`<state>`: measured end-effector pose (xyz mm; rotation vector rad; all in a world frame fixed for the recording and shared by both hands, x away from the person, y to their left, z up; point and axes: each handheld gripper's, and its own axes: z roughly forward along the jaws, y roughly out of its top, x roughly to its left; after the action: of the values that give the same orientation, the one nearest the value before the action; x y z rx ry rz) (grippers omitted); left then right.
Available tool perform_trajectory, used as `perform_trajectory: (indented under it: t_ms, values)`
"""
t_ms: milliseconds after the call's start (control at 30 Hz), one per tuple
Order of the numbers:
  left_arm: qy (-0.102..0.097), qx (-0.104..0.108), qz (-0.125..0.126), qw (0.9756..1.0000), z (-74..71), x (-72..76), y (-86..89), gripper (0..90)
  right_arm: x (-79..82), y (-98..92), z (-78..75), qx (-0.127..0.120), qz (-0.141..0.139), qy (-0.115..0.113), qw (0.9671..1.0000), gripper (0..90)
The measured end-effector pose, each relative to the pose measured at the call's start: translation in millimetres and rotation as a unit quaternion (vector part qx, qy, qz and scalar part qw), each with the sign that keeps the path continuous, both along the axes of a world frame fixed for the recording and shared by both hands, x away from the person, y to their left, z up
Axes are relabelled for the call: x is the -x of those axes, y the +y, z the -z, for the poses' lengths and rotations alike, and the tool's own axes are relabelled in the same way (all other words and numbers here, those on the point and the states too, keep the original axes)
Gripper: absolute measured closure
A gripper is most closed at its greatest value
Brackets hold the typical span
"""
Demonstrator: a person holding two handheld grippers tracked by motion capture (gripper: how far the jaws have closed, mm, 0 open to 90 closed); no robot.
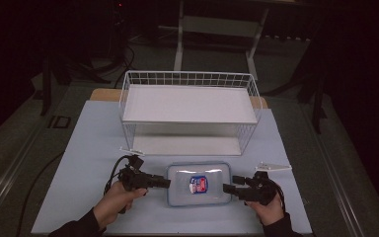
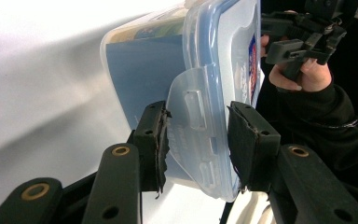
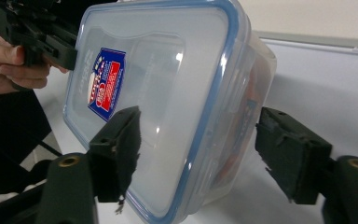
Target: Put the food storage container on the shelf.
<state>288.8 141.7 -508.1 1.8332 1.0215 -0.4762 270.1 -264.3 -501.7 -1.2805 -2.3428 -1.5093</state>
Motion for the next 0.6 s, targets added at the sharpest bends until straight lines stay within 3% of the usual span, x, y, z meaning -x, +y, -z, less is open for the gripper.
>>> perform_trajectory:
  t_ms: [167,267,400,467,600]
  values:
    - [-0.003,0.002,-0.001,1.0000,0.2,2.1,0.1,58.3,-3.8,-0.9,3.3,-0.018,-0.008,0.032,0.9993,42.6]
    - [-0.007,-0.001,0.000,1.0000,-0.8,4.3,-0.4,58.4,-4.2,-1.2,3.9,-0.019,-0.011,0.042,0.9989,45.0]
    - [-0.014,-0.004,0.004,0.9999,-2.2,8.8,-0.9,58.6,-5.1,-8.3,4.0,-0.039,-0.016,0.061,0.9973,51.3]
    - [-0.023,-0.006,0.004,0.9997,-3.0,11.4,-1.7,58.7,-4.7,-10.7,4.2,-0.043,-0.021,0.065,0.9967,52.4]
    - [-0.036,-0.018,-0.002,0.9992,-6.6,17.4,-4.6,58.5,-1.2,-9.7,1.2,-0.028,-0.027,0.056,0.9977,52.8]
